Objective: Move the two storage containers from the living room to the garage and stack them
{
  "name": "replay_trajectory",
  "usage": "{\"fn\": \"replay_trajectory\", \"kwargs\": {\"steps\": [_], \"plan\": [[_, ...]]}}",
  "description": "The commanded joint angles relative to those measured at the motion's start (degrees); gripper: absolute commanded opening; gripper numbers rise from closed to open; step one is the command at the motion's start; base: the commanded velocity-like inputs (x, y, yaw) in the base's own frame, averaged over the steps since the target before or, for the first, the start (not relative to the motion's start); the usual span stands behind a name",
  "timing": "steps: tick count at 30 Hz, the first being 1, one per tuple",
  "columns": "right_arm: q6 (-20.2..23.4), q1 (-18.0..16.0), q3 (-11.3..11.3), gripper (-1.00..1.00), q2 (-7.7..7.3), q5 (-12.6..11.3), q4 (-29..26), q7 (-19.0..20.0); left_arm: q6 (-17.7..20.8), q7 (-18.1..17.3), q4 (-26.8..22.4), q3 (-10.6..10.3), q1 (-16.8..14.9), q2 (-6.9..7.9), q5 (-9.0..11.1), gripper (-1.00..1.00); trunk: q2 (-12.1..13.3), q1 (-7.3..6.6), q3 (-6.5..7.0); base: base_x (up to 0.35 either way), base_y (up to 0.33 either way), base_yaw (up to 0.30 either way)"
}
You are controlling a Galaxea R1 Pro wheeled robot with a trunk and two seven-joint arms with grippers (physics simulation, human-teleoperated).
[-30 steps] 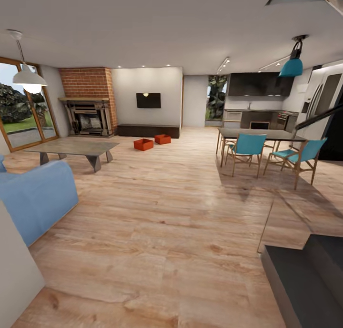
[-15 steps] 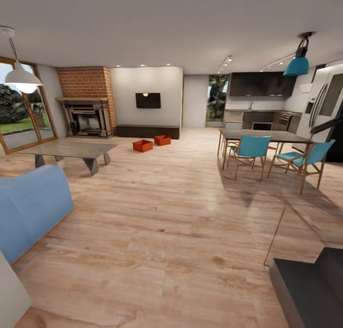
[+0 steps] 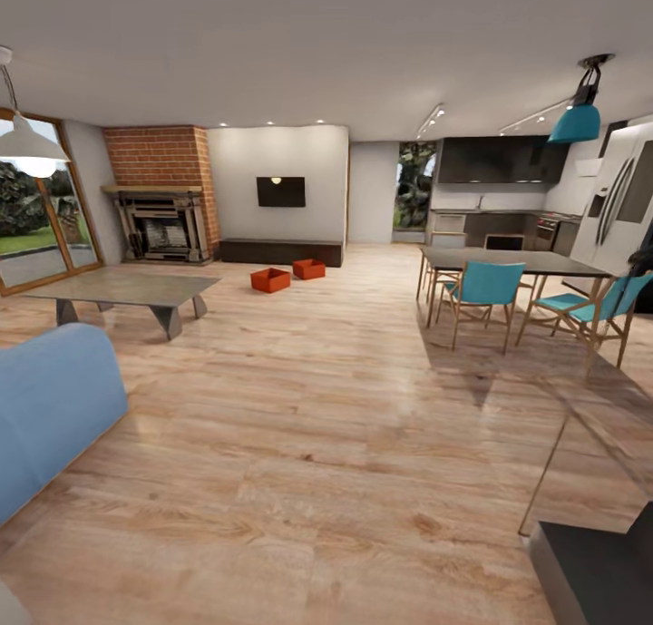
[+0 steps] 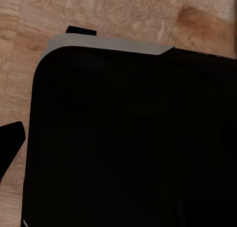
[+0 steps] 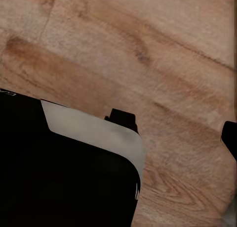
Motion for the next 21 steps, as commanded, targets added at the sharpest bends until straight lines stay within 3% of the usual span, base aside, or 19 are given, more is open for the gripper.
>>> {"fn": "replay_trajectory", "kwargs": {"steps": [1,21], "plan": [[-0.33,-0.06,0.48,1.00,0.02,-0.59,0.17,0.16,-0.09,-0.28,0.00,0.22,-0.01,0.01,0.47,1.00,-0.02,0.03,-0.05,0.323,0.000,0.000],[-0.34,-0.06,0.48,1.00,0.02,-0.59,0.17,0.16,-0.03,-0.31,0.03,0.14,-0.01,0.00,0.48,1.00,-0.02,0.03,-0.05,0.323,0.000,0.000]]}}
